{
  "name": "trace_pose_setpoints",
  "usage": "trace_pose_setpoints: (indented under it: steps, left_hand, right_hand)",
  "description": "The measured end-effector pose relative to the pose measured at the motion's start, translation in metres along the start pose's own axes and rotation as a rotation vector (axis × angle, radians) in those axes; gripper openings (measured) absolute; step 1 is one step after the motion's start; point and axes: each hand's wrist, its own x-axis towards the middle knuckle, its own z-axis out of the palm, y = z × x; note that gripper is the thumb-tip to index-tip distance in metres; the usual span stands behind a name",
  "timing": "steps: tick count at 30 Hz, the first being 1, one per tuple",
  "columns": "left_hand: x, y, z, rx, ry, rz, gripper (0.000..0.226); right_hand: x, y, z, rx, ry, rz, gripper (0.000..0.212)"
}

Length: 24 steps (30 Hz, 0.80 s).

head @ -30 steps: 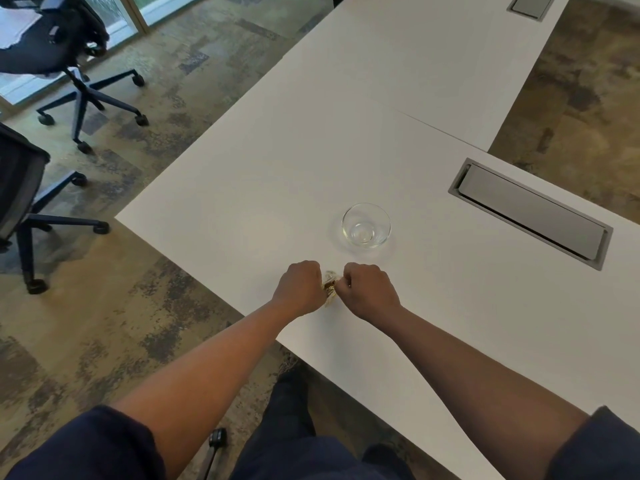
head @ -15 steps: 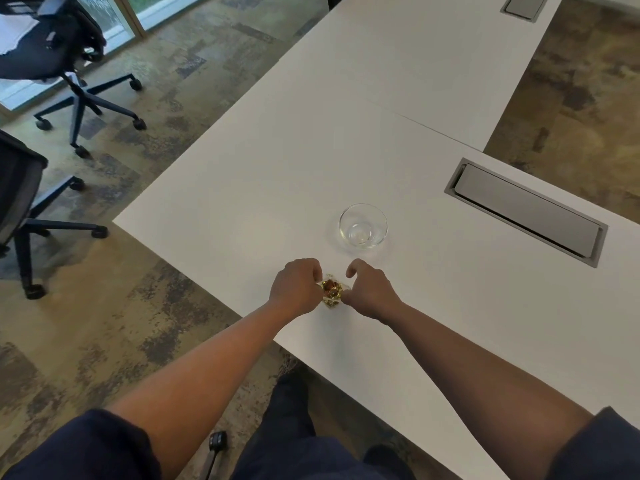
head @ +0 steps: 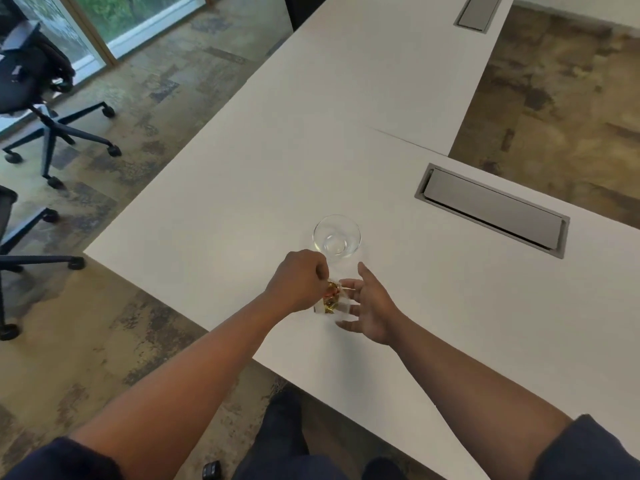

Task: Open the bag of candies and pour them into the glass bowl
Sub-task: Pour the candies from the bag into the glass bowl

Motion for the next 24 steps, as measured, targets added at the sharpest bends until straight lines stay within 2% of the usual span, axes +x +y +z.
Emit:
trace_pose_setpoints:
  steps: [8,12,15,18,21,24]
  left_hand:
    - [0.011,0.041,-0.024,-0.139,-0.018,0.124,0.014]
    - [0.020,0.047,-0.029,-0.128,-0.048,0.175,0.011]
    - [0.029,0.044,-0.029,-0.123,-0.032,0.182,0.009]
    - [0.039,0.035,-0.028,-0.182,-0.063,0.140,0.010]
    - [0.055,0.021,-0.024,-0.402,-0.125,0.037,0.013]
    - [0.074,0.001,-0.005,-0.625,-0.034,-0.145,0.017]
  right_hand:
    - [0.001,-0.016,-0.002,0.401,-0.161,-0.012,0.072]
    - [0.004,-0.029,-0.004,0.440,-0.139,-0.041,0.064]
    - [0.008,-0.035,-0.007,0.475,-0.064,-0.096,0.054]
    - [0.013,-0.039,-0.010,0.504,0.056,-0.142,0.044]
    - [0.019,-0.047,-0.016,0.538,0.158,-0.178,0.037]
    - [0.021,-0.058,-0.021,0.575,0.218,-0.230,0.035]
